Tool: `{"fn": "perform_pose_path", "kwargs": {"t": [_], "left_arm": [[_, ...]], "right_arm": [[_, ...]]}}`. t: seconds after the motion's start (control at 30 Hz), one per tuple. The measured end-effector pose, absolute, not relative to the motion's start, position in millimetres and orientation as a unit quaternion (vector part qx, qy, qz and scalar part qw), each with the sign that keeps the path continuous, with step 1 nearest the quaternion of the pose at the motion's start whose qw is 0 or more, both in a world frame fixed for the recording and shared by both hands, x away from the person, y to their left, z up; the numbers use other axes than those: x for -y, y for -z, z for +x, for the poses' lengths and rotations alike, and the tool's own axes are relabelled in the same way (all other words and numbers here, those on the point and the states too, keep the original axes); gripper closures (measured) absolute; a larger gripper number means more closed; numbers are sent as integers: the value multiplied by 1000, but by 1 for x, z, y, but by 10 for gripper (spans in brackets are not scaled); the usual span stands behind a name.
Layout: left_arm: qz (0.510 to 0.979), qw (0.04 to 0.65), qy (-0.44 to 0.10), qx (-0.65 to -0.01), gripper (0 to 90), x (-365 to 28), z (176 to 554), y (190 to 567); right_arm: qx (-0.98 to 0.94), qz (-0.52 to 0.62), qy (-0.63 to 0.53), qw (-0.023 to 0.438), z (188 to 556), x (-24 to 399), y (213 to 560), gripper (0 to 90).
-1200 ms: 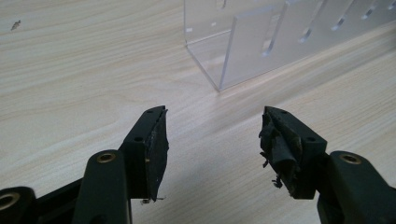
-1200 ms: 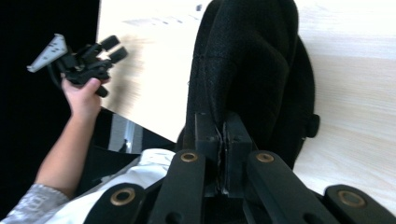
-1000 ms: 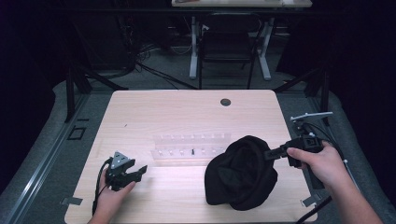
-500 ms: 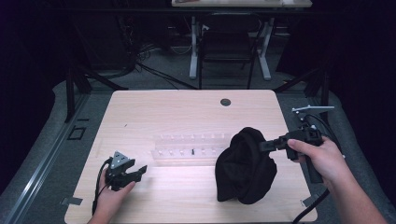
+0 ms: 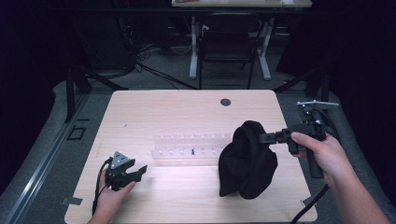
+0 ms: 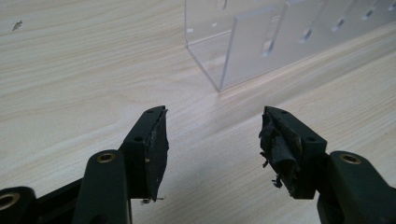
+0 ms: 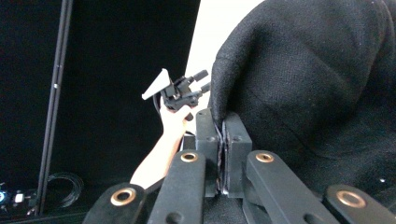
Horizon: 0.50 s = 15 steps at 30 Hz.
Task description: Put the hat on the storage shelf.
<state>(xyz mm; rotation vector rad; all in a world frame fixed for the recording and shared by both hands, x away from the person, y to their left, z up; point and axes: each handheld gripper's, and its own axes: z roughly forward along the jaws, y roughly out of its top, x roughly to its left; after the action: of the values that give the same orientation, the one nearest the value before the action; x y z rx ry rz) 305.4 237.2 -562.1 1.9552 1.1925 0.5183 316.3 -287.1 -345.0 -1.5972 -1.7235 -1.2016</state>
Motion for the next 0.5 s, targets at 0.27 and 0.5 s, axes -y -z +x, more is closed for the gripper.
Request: {"fn": "perform_pose_path", "kwargs": {"t": [0.27,0.5], "left_arm": [[768,387,-203,-468,417,-237,305,562],[767,388,-203,-468,417,-237,305,562]], "right_arm": [[635,-566,467,243,321,279,334,878],[637,-552,483,237,326,271,327,879]]}}
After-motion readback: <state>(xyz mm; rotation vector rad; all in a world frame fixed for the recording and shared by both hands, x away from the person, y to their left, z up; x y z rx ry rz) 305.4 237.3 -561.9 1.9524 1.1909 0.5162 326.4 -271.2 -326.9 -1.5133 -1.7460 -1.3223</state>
